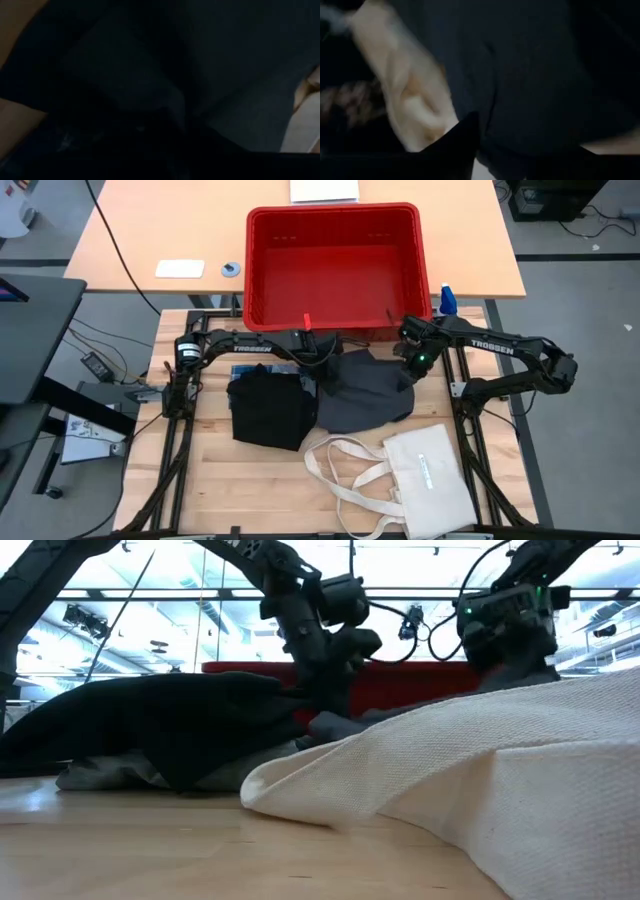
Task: Fold laundry
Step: Remove the dark blue shirt from the red organizer bin, then adjust the red organizer bin
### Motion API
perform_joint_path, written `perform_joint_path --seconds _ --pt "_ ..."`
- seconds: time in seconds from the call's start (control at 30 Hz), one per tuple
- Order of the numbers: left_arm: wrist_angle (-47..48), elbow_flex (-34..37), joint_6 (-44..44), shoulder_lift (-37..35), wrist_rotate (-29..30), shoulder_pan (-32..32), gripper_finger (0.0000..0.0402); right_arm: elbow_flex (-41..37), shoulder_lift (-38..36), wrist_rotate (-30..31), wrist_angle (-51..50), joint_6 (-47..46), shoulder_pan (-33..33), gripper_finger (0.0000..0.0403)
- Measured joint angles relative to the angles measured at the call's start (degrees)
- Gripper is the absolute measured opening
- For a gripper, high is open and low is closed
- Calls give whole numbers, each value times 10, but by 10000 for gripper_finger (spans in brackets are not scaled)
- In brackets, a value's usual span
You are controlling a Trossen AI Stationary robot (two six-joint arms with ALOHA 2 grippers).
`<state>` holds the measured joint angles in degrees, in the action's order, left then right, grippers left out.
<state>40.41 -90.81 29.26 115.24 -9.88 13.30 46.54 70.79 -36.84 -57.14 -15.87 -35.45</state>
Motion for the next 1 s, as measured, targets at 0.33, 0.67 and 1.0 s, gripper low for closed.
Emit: perform_joint_path --seconds 0.33,0.67,1.0 --pt "55 1 12 0 49 3 195 0 -14 135 5 -40 -29 176" --pt "80 1 -56 -57 40 16 281 0 -70 88 6 -20 -27 175" --pt "19 0 -171 -135 91 4 270 0 -130 93 -14 0 -3 178"
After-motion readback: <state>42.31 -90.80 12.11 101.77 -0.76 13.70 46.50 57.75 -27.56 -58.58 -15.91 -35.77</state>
